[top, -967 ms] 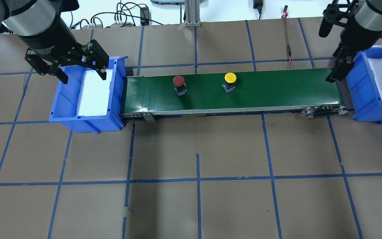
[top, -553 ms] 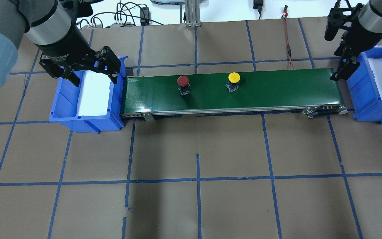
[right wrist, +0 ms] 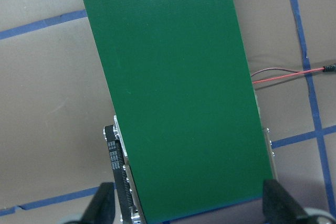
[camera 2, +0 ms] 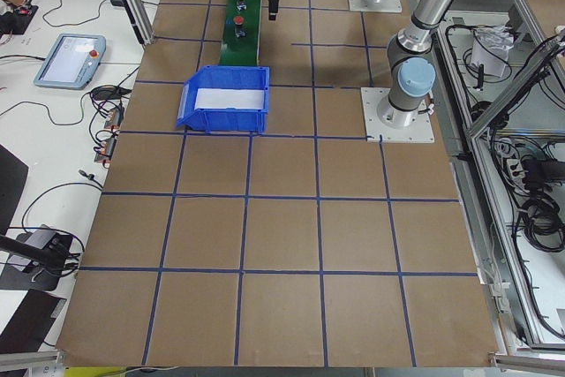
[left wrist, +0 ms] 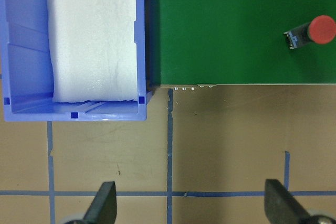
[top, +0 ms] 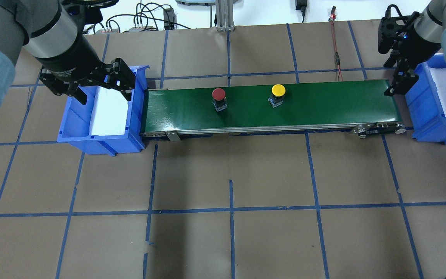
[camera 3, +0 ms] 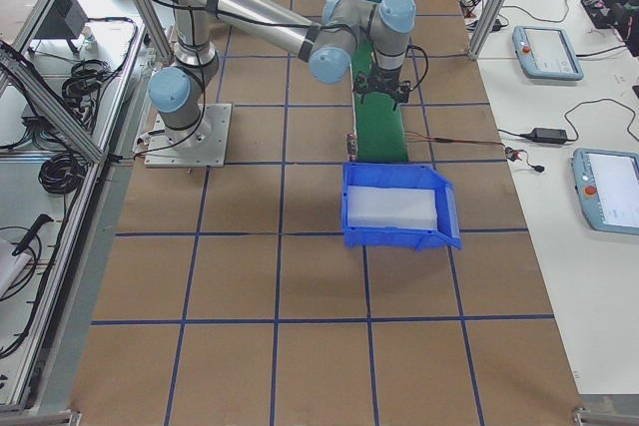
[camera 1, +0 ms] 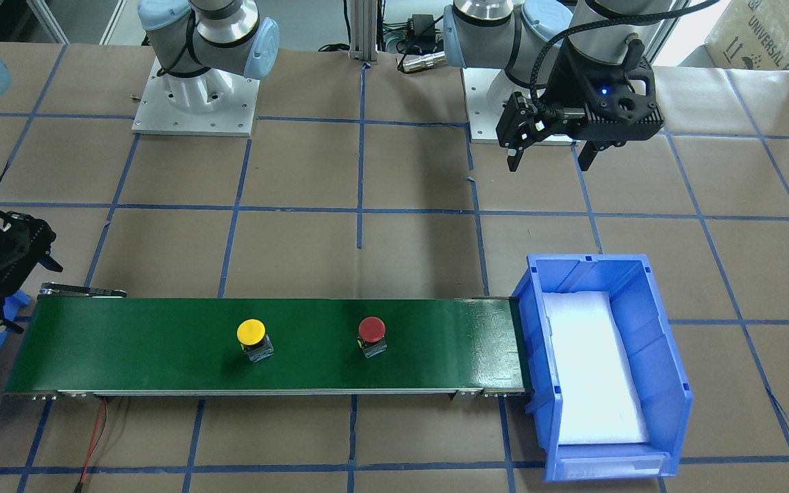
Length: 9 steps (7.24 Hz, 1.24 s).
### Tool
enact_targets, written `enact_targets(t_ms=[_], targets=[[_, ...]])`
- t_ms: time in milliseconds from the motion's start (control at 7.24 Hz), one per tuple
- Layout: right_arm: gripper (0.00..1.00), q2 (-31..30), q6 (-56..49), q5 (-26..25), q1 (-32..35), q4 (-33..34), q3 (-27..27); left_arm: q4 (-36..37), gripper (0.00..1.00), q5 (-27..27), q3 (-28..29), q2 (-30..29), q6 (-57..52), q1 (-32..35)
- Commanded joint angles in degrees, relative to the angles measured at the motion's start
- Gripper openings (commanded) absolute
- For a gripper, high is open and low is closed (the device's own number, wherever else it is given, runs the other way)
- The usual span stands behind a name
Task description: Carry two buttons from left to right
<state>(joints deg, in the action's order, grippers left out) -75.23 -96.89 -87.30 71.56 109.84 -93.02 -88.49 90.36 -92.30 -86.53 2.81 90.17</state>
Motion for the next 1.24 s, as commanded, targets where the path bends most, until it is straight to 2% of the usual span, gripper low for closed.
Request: enact_targets(t_ms=[0,138,1105], targets=[[1.0,1.58,-6.55,-0.06,0.16,2.22,-0.23,-1.68,0.99,0.6,0.1,0.04,0.45,-0.69],[1.0,1.76,-9.08,-0.23,0.77,2.22,-0.32,-3.26,0.99,0.69,0.19,0.04,0.45,-0.7],[1.0,3.68,-13.32,-1.03,0.87,5.56,-0.32,-2.48,0.99,0.6,0.02,0.04,-0.26,-0.7]])
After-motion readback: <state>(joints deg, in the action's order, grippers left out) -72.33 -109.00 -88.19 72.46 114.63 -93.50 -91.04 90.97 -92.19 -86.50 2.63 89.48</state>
